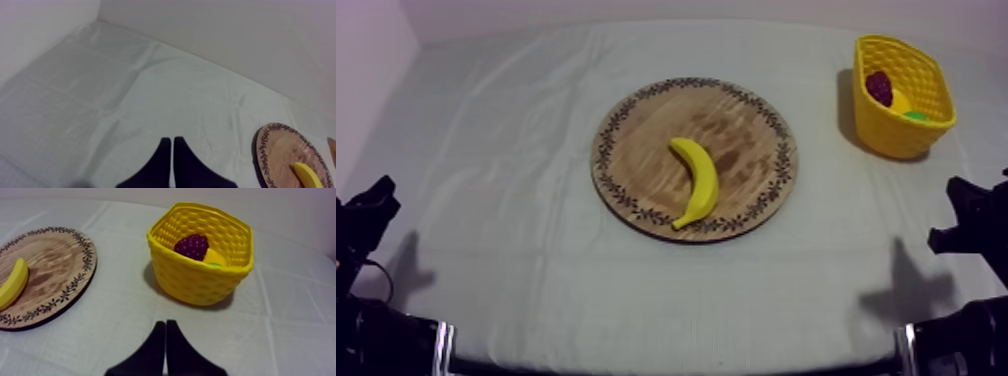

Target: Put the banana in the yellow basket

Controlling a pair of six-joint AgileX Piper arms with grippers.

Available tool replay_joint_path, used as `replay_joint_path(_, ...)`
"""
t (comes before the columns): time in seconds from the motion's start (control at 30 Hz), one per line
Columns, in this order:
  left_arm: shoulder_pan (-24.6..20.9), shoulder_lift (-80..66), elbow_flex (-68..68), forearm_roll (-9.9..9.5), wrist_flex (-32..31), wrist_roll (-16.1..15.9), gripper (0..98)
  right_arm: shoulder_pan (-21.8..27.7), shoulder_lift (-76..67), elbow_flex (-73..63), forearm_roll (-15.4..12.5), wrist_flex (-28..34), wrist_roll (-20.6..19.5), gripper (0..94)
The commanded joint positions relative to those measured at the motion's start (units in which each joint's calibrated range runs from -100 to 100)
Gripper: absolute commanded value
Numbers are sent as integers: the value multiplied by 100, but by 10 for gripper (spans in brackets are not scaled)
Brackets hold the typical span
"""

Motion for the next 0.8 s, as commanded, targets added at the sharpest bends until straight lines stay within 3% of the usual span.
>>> replay_joint_path(0.0,-1,3,4,0,0,1,1,-159,-13,-209,-53,772,173,7)
replay_joint_path(0.3,-1,3,4,0,0,1,1,-192,-13,-209,-29,785,164,7)
replay_joint_path(0.5,-1,3,4,0,0,1,1,-554,134,-511,64,846,63,29)
replay_joint_path(0.77,-1,3,4,0,0,1,1,-1391,1654,-1680,675,94,-1166,43)
